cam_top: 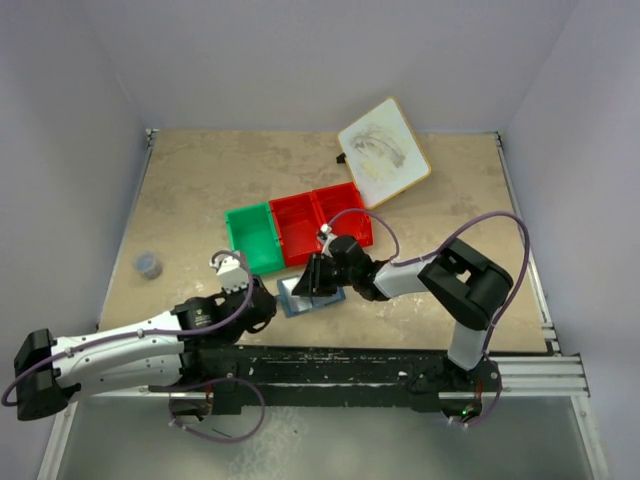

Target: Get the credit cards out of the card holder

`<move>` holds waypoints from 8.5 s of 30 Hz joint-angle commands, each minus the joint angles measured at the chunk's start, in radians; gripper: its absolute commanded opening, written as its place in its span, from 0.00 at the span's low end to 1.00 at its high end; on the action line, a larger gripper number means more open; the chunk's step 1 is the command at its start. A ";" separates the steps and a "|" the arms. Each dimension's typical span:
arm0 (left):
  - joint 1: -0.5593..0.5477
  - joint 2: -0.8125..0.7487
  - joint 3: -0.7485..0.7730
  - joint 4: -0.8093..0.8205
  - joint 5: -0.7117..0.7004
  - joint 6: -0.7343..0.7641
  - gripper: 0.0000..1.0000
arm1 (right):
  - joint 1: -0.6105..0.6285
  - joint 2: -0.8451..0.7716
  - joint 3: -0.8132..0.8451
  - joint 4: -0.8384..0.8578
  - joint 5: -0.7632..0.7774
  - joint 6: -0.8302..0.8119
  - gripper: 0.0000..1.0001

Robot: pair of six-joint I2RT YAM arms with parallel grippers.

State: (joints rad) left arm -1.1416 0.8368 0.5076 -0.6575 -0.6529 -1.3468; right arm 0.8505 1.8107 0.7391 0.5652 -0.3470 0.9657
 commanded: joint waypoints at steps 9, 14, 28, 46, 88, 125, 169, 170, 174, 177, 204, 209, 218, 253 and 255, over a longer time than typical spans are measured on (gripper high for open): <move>0.119 0.194 0.127 0.364 0.161 0.165 0.26 | 0.004 -0.058 0.023 -0.156 0.191 -0.035 0.14; 0.197 0.234 0.060 0.462 0.252 0.129 0.19 | 0.005 -0.102 -0.001 -0.167 0.242 -0.016 0.11; 0.251 0.431 -0.016 0.635 0.329 0.072 0.06 | 0.007 -0.108 -0.002 -0.159 0.229 -0.013 0.13; 0.255 0.450 -0.016 0.583 0.304 0.085 0.00 | 0.009 -0.101 0.036 -0.234 0.233 -0.079 0.16; 0.256 0.457 -0.077 0.681 0.325 0.078 0.03 | 0.012 -0.244 0.042 -0.253 0.249 -0.079 0.25; 0.256 0.558 -0.114 1.027 0.458 0.127 0.21 | -0.059 -0.214 0.047 -0.513 0.344 -0.118 0.31; 0.256 0.668 -0.124 1.108 0.469 0.073 0.15 | -0.091 -0.306 -0.022 -0.488 0.333 -0.122 0.29; 0.256 0.667 -0.124 1.106 0.468 0.074 0.15 | -0.091 -0.307 -0.027 -0.474 0.325 -0.122 0.29; 0.256 0.660 -0.124 1.093 0.469 0.079 0.14 | -0.091 -0.298 -0.016 -0.479 0.322 -0.132 0.29; 0.256 0.651 -0.123 1.084 0.464 0.082 0.14 | -0.091 -0.286 -0.012 -0.500 0.339 -0.133 0.29; 0.256 0.611 -0.106 1.057 0.418 0.095 0.00 | -0.090 -0.237 -0.089 -0.404 0.311 -0.104 0.29; 0.256 0.583 -0.119 1.069 0.409 0.104 0.00 | -0.089 -0.254 -0.093 -0.411 0.319 -0.103 0.29; 0.257 0.550 -0.161 1.076 0.403 0.090 0.00 | -0.089 -0.251 -0.099 -0.421 0.333 -0.085 0.29; 0.256 0.491 -0.168 1.018 0.398 0.109 0.00 | -0.072 -0.184 0.030 -0.342 0.152 -0.186 0.31; 0.257 0.492 -0.169 1.024 0.401 0.107 0.01 | -0.073 -0.181 0.011 -0.327 0.152 -0.174 0.31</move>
State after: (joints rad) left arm -0.8848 1.3273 0.3161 0.3641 -0.2554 -1.2613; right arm 0.7746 1.6348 0.7521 0.2081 -0.1833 0.7979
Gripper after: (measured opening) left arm 0.007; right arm 0.311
